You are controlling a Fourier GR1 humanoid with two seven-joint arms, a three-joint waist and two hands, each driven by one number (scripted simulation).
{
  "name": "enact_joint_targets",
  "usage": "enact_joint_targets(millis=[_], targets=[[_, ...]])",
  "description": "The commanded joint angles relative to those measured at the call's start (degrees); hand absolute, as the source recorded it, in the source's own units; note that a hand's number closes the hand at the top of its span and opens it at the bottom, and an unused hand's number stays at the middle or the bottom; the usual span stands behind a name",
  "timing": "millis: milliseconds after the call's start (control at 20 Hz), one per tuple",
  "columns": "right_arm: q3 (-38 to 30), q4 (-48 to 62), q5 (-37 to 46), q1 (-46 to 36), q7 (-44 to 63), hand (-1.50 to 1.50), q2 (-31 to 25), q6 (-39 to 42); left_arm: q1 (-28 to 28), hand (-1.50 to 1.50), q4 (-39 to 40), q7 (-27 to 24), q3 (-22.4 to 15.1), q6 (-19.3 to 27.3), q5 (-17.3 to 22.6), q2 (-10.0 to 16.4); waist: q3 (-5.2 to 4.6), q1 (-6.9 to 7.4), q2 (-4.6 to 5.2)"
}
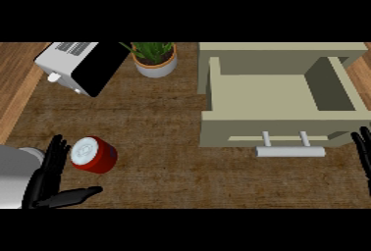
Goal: Pick up the can, place it into the drawer and close the drawer
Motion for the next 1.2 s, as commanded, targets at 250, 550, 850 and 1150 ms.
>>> enact_joint_targets(millis=[250, 550, 850, 1150], targets=[[-1.45, -1.59, -1.78, 0.11, 1.67, -1.5, -0.68, 1.33, -4.65, -1.5, 7.93, -2.93, 0.18, 0.31, 0.26, 1.06, 0.01, -0.06, 0.0], [0.11, -1.41, 0.51, -0.83, 2.88, -1.5, 0.58, 0.33, -6.24, -1.5, 8.26, -1.44, 0.01, 1.85, 0.76, 1.69, 0.02, 0.05, -0.01], [-2.98, -3.19, -3.17, -1.76, 5.14, -1.5, -0.85, 1.04, -9.5, -1.5, 13.31, -3.52, -0.41, 2.29, 0.84, 2.2, 0.01, -0.02, 0.0], [0.0, -9.1, -1.75, -0.58, 10.15, -1.5, 1.37, -0.68, -11.42, -1.5, 14.79, -3.17, -1.0, 2.06, 2.03, 1.87, 0.01, 0.0, -0.01]])
